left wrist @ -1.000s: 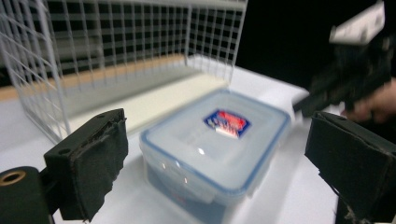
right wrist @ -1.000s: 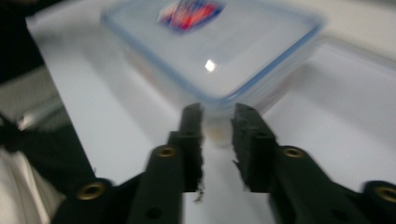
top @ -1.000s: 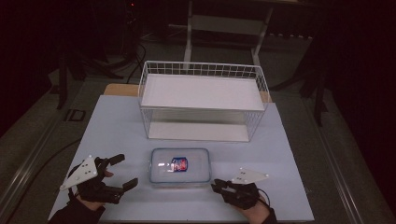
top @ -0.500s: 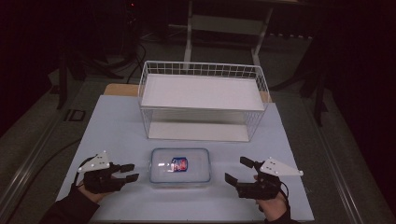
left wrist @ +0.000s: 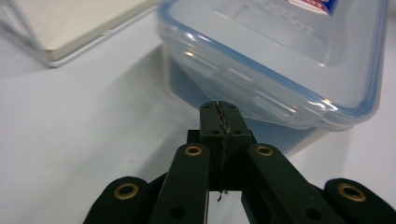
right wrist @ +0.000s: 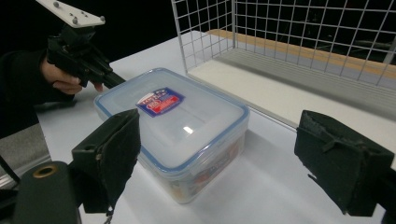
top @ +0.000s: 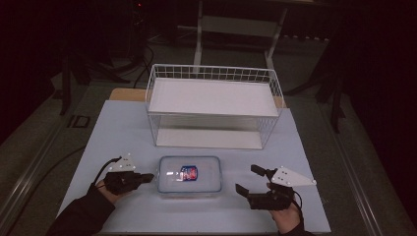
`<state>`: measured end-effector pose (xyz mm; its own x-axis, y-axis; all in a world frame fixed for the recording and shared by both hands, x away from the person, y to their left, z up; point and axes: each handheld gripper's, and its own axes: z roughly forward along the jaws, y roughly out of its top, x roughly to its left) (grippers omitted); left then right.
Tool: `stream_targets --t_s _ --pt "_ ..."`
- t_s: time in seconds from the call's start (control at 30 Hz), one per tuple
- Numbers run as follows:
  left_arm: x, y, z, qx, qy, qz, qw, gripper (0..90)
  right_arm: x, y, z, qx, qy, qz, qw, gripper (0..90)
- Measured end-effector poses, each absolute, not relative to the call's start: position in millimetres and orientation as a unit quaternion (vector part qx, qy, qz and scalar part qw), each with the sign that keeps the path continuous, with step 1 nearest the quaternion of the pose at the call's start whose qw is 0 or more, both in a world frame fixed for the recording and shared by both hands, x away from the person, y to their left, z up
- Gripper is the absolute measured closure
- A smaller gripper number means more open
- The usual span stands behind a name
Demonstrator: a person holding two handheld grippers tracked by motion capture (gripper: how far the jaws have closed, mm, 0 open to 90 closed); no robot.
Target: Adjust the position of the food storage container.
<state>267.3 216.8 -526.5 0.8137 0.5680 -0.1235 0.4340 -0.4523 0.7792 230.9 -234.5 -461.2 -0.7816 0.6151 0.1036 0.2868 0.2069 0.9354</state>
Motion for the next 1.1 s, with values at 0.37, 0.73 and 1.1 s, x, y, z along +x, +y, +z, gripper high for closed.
stream_targets --t_s 0.37,0.73,1.1 --pt "276.2 194.2 -526.3 0.854 0.284 0.058 0.432 89.6 233.7 -238.3 -462.7 0.281 0.764 0.562 0.145 13.4" --pt "291.2 165.9 -525.1 0.860 0.271 0.058 0.428 89.6 227.8 -235.8 -460.5 0.264 0.766 0.560 0.173 12.2" --pt "307.3 151.5 -524.4 0.862 0.261 0.049 0.431 89.5 223.9 -235.9 -459.3 0.270 0.755 0.563 0.200 11.5"
